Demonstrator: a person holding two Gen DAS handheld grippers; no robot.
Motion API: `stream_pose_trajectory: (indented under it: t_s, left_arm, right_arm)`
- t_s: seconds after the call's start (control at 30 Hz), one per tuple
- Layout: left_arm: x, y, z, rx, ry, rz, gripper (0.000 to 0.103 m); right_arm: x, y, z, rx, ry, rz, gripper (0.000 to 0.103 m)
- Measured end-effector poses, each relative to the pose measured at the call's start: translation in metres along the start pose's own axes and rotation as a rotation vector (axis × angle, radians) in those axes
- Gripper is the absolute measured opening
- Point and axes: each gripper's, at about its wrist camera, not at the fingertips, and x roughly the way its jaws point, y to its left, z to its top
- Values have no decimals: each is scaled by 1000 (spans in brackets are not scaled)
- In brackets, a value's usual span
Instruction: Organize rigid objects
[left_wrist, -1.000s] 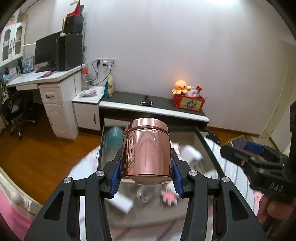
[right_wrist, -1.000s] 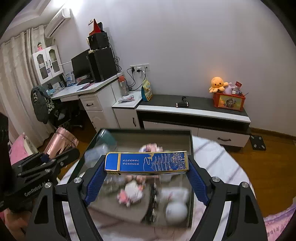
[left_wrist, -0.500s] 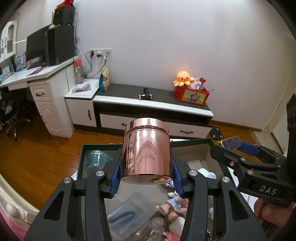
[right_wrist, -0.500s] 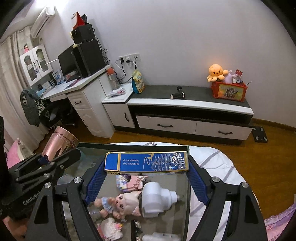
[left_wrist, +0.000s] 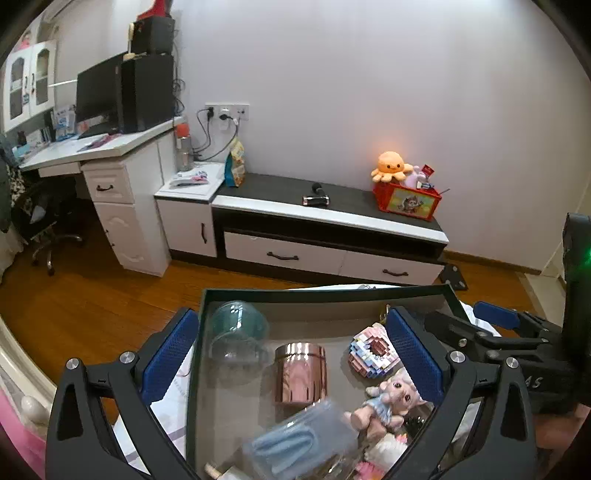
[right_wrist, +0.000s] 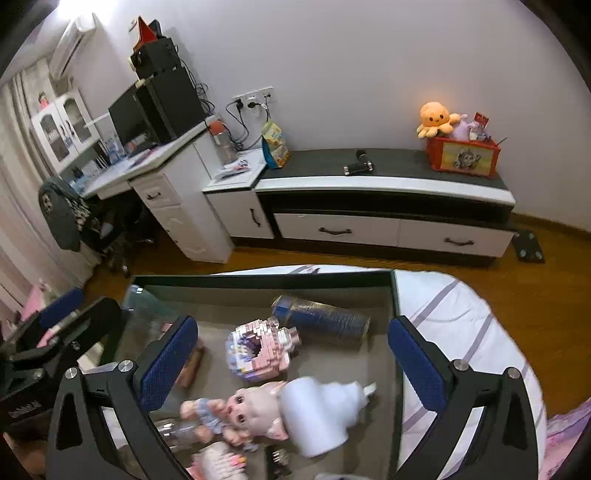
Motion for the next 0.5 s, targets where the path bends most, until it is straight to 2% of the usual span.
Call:
stream_pose_trajectory:
  t_s: [0.27,0.5]
  left_arm:
    - [-44,8,-17,-15,-52,24,103]
    - [-86,11,-39,-8,-59,6,103]
  right_arm:
    - [-38,10,-16,15,-49,-25,103]
    - [-86,24,-42,18,-104,-40,103]
